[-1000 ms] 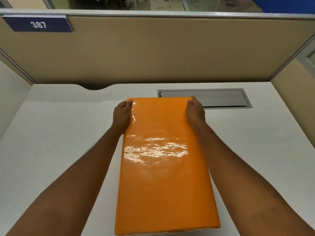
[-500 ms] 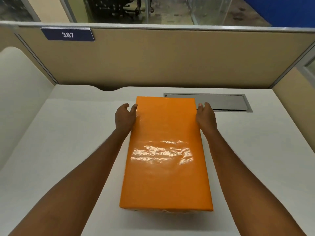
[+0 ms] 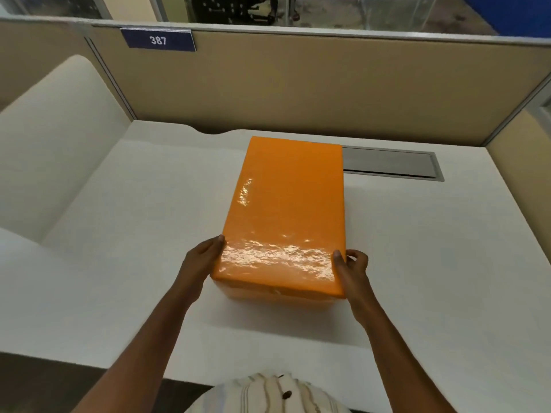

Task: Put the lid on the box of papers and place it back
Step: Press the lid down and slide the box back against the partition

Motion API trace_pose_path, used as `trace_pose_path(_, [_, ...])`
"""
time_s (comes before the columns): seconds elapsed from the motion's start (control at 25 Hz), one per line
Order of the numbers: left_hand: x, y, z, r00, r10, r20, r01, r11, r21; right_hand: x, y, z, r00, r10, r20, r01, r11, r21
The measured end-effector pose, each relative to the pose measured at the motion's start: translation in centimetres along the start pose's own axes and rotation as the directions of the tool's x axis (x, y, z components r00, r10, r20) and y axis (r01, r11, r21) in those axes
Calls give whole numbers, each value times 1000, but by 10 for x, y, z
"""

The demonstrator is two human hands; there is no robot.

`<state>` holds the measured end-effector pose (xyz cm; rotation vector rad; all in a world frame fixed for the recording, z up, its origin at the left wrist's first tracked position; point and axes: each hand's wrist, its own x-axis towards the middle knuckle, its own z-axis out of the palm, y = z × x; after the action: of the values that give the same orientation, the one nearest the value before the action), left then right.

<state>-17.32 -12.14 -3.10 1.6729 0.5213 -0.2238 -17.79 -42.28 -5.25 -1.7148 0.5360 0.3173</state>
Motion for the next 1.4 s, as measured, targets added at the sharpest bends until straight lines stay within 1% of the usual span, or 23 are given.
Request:
trace_pose_path(0.12, [-7,-9,7,996,54,69,-48,995,-86,-6,2,3,1000,-25,13,24,997,73])
trace_pose_path(0.2, [-8,-14,14,998,49,46,-41,984,-175,-8,3,1,999,-36,38,32,995,98])
trace_pose_path(0.28, [-9,-20,19,996,58,-69,-71,975,-208,-11,7,0,996,-59,72,53,995,83])
trace_pose_path(0.36, [-14,-28,22,967,79,-242,-135,964,-227,-15,12,-1,990,-101,102,93,992,81])
trace_pose_path(0.4, [-17,-33,24,955,74,-288,-151,955,-254,-17,15,-1,985,-131,114,121,989,90])
trace_pose_path(0.44, [-19,-40,26,957,65,-284,-148,949,-279,-19,19,-2,978,-160,133,147,984,104])
trace_pose_path(0.56, [-23,-56,31,990,65,-124,-102,944,-313,-20,33,-1,962,-211,171,169,958,230])
trace_pose_path(0.64, [-17,-62,28,994,94,-62,-109,943,-313,-23,36,5,959,-232,164,180,942,282])
trace_pose_path(0.88, [6,-60,10,994,112,-11,-110,940,-324,-13,21,38,973,-225,47,195,915,354])
trace_pose_path(1.04, [40,-42,-37,993,100,-61,-116,920,-375,3,-15,94,972,-227,62,186,905,383])
trace_pose_path(1.16, [74,-29,-86,990,108,-86,-132,917,-376,18,-49,149,970,-233,73,188,904,384])
trace_pose_path(1.4, [149,2,-203,961,186,-204,-253,892,-374,39,-115,270,949,-273,158,211,922,325])
